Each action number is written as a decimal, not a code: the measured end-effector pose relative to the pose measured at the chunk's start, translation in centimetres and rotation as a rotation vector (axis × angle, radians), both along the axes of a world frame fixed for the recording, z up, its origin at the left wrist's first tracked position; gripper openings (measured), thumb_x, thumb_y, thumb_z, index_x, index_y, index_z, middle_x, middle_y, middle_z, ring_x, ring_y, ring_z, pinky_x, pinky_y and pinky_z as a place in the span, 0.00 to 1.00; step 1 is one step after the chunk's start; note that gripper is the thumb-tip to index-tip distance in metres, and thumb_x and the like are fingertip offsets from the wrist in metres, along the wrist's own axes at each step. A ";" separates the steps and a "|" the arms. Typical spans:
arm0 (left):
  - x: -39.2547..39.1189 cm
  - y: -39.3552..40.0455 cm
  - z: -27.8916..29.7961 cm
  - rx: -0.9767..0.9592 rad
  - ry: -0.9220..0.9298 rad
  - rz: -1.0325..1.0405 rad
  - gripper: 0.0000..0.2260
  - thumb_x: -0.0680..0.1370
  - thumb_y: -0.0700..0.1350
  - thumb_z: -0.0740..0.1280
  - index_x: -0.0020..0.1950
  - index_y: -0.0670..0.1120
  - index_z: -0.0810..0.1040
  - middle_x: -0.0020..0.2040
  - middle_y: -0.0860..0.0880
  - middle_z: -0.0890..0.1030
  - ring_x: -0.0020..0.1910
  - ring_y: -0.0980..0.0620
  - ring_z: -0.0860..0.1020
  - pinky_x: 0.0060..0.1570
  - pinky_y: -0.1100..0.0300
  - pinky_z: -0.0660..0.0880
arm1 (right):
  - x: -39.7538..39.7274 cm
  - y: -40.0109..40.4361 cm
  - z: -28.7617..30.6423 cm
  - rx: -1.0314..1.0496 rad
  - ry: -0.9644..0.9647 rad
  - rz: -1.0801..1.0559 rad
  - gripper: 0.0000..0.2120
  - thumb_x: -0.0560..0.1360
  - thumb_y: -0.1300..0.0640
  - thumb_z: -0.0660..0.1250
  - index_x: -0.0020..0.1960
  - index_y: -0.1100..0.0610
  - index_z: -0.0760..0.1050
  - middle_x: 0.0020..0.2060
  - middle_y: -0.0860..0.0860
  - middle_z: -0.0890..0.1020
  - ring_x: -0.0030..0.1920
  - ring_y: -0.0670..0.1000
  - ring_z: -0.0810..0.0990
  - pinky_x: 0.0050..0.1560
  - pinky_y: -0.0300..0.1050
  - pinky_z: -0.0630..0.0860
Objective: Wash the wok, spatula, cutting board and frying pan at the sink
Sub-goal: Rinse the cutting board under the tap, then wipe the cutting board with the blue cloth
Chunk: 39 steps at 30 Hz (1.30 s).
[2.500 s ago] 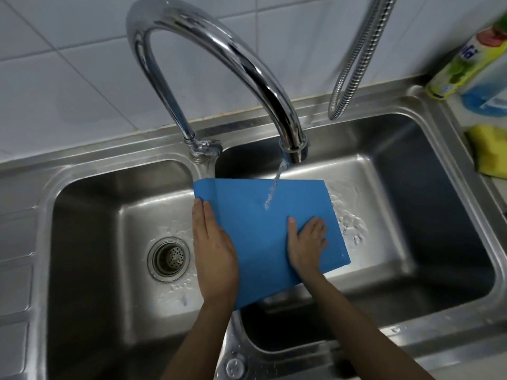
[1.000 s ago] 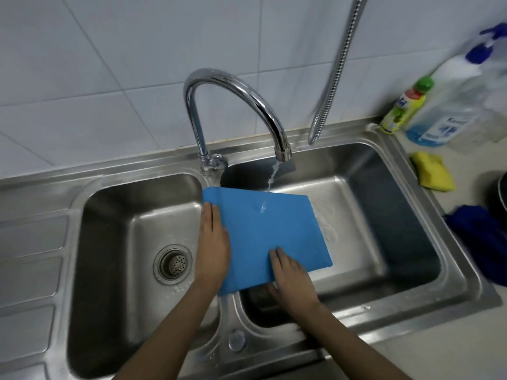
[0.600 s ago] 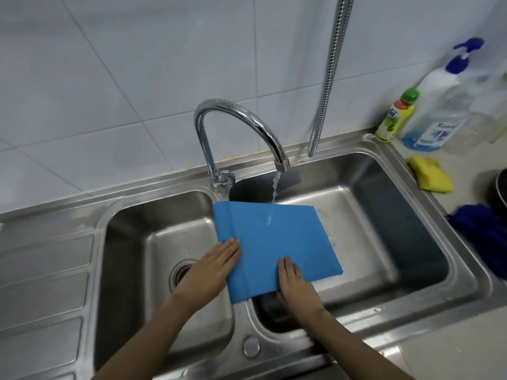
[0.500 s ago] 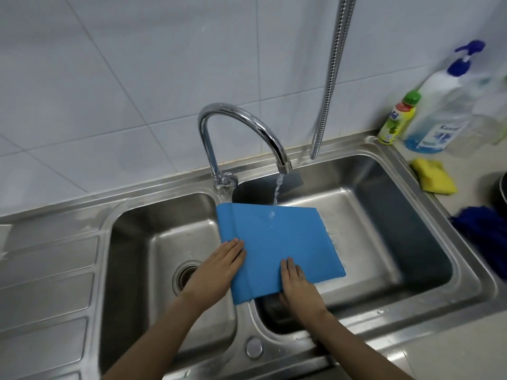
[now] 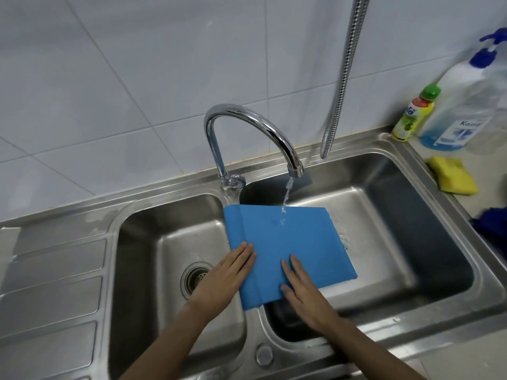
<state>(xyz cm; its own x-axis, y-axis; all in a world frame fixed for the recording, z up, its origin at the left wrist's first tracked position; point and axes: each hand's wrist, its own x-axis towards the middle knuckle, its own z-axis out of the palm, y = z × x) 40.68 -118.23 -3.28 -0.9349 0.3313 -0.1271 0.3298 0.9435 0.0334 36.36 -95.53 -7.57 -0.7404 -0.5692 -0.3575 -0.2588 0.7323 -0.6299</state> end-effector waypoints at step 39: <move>-2.6 6.4 -2.6 0.390 0.143 0.613 0.20 0.74 0.42 0.59 0.63 0.38 0.76 0.70 0.42 0.72 0.70 0.45 0.67 0.73 0.53 0.57 | -24.5 -13.6 5.2 -0.144 0.399 0.282 0.19 0.70 0.34 0.64 0.46 0.48 0.78 0.39 0.41 0.76 0.37 0.41 0.74 0.35 0.35 0.64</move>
